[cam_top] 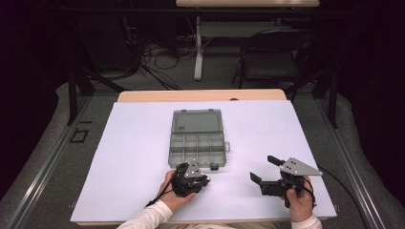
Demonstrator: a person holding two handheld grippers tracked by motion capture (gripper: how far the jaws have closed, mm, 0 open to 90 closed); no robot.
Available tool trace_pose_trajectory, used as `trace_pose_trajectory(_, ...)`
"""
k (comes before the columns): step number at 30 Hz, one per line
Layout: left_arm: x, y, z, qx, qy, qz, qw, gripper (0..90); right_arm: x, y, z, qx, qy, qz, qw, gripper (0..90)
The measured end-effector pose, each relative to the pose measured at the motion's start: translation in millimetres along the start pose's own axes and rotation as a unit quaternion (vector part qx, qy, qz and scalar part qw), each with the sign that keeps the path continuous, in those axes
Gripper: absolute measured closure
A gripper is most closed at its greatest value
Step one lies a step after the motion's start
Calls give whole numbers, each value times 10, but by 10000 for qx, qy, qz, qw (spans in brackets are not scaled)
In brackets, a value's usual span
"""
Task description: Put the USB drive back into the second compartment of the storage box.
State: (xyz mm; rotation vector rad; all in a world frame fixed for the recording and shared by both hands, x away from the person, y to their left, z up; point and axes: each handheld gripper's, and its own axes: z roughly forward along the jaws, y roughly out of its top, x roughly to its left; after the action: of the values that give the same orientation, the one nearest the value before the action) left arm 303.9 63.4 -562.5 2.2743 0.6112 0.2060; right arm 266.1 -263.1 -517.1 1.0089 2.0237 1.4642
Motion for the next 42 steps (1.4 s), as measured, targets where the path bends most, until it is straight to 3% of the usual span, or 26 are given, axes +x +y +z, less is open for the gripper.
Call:
trace_pose_trajectory(26,25,10,-66,-204,68,-85,9997,792,-1,-3,5,10,12,18,10000,105)
trace_pose_trajectory(42,77,22,-201,-611,123,-234,9978,792,-4,-4,3,-15,8,13,10000,106)
